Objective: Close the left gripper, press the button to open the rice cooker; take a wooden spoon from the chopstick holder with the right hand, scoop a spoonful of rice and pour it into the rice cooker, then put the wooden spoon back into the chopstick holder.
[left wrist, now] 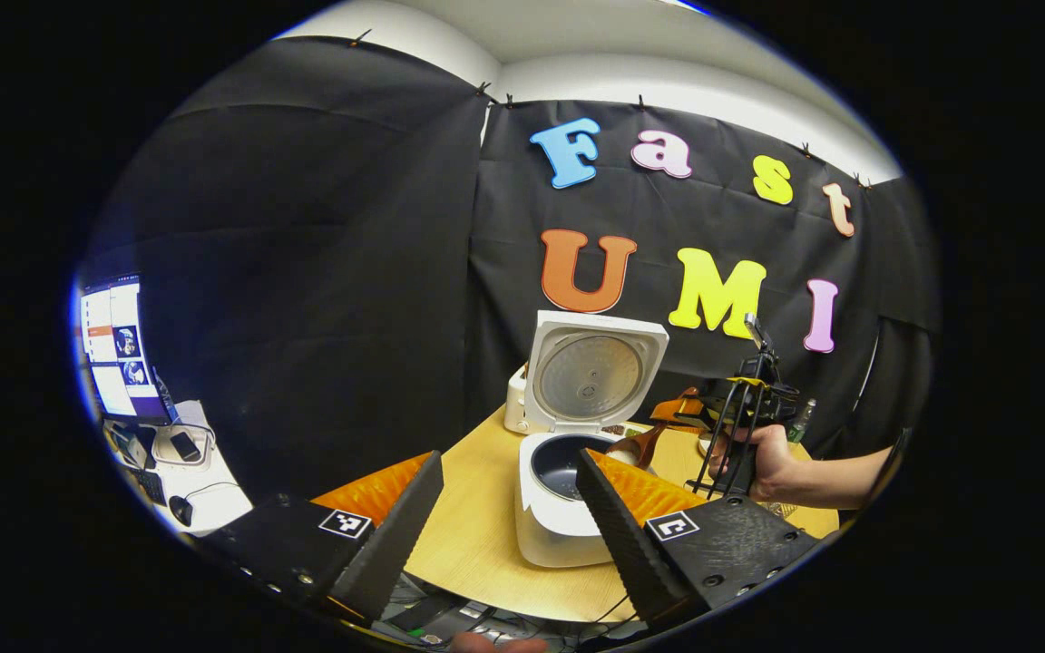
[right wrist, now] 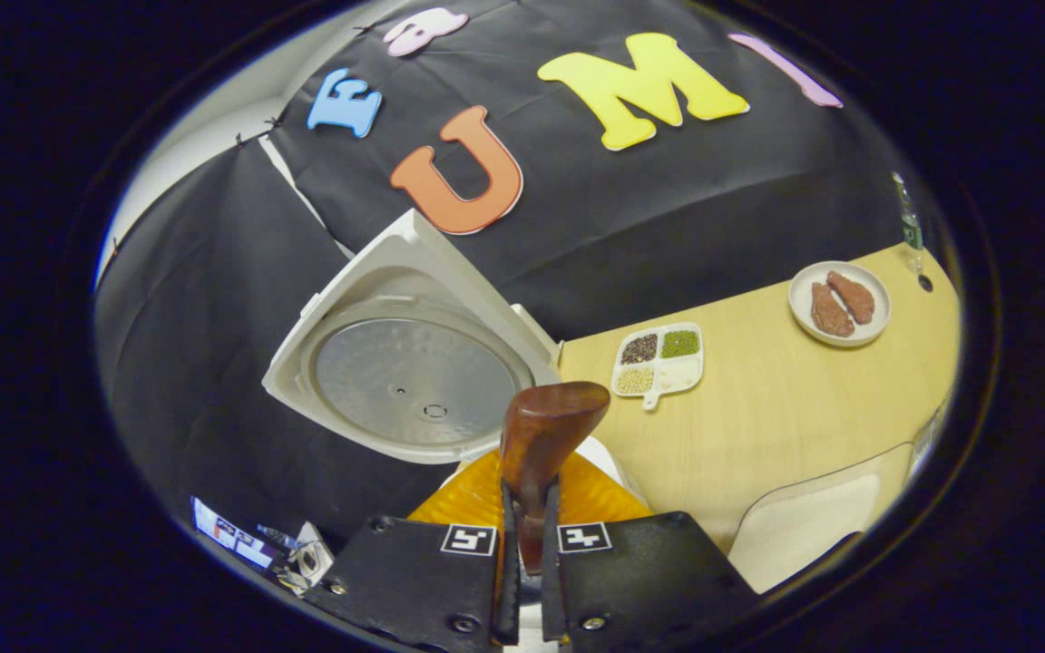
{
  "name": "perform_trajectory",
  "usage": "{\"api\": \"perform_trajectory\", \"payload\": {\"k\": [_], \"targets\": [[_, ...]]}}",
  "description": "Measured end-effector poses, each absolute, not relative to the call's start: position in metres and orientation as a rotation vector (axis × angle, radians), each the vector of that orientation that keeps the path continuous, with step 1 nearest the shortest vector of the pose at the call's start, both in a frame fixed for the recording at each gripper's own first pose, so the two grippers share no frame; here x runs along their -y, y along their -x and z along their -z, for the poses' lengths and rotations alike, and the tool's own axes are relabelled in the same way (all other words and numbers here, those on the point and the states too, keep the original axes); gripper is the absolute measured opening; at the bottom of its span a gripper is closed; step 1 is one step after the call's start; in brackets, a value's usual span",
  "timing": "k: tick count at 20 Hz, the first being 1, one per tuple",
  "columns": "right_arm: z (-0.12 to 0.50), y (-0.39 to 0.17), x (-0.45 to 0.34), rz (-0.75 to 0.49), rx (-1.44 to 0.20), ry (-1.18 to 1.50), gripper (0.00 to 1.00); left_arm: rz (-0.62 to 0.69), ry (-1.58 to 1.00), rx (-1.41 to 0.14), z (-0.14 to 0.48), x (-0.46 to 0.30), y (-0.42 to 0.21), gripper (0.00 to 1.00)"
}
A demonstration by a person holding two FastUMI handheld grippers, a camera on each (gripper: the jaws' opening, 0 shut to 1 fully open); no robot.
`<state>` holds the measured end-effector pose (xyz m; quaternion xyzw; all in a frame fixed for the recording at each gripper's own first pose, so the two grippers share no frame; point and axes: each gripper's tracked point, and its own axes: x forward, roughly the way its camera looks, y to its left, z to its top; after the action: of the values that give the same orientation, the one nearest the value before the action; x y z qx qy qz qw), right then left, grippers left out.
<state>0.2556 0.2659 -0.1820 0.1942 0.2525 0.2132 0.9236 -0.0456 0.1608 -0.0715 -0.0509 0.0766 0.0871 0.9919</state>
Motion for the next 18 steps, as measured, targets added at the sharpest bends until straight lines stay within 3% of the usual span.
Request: {"api": "perform_trajectory", "payload": {"k": [18], "targets": [[0.123, -0.225, -0.319, -0.582, -0.209, 0.244, 0.11, -0.153, 0.072, -0.085, 0.056, -0.153, 0.043, 0.94]]}}
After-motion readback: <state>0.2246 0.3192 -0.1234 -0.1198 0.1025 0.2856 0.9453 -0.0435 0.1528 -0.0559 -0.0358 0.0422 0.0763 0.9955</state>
